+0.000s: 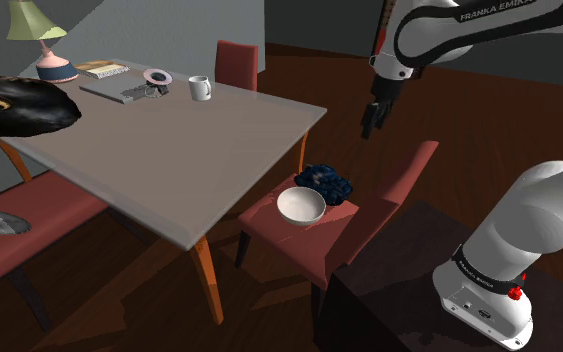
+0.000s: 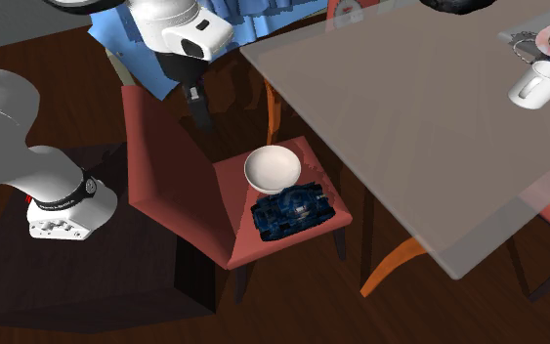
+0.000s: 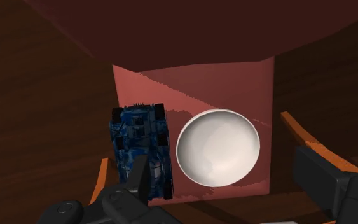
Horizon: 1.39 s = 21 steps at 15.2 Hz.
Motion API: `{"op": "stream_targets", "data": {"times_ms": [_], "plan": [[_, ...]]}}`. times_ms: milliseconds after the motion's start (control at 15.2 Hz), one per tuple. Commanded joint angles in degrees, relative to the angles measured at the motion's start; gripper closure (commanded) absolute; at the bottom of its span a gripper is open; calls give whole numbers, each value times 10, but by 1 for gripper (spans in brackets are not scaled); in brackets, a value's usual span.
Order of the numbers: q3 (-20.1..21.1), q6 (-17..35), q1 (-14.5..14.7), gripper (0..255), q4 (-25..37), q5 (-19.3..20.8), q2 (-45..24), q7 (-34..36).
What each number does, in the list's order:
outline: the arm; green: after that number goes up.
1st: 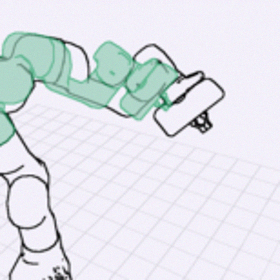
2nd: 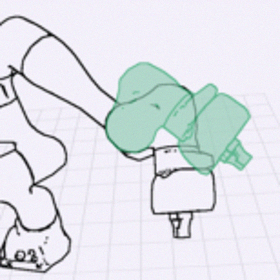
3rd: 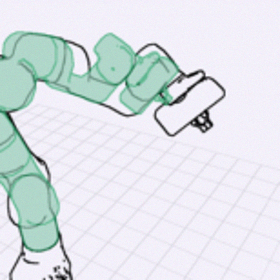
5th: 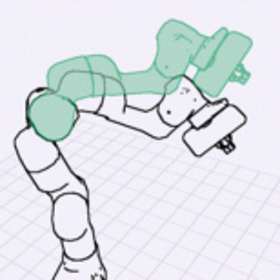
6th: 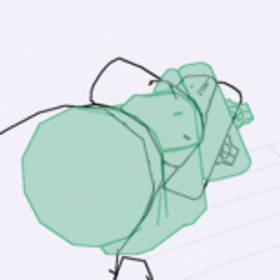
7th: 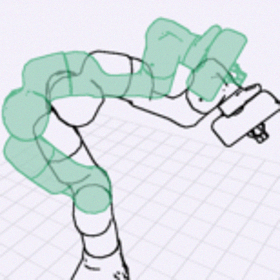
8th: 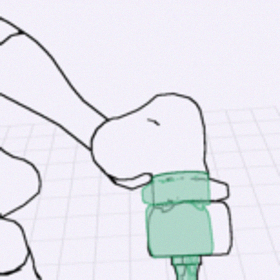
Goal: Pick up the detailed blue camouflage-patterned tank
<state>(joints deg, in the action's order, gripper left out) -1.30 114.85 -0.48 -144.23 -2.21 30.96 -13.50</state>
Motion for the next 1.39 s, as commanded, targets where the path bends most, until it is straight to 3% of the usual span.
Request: {"op": "stream_targets", "data": {"times_ms": [0,660,1320], "plan": [[-7,36,-4,0,-6,3,-31,-12],[-42,211,-16,0,14,0,-236,-74],[-53,330,-39,0,113,-43,-467,-151]]}}
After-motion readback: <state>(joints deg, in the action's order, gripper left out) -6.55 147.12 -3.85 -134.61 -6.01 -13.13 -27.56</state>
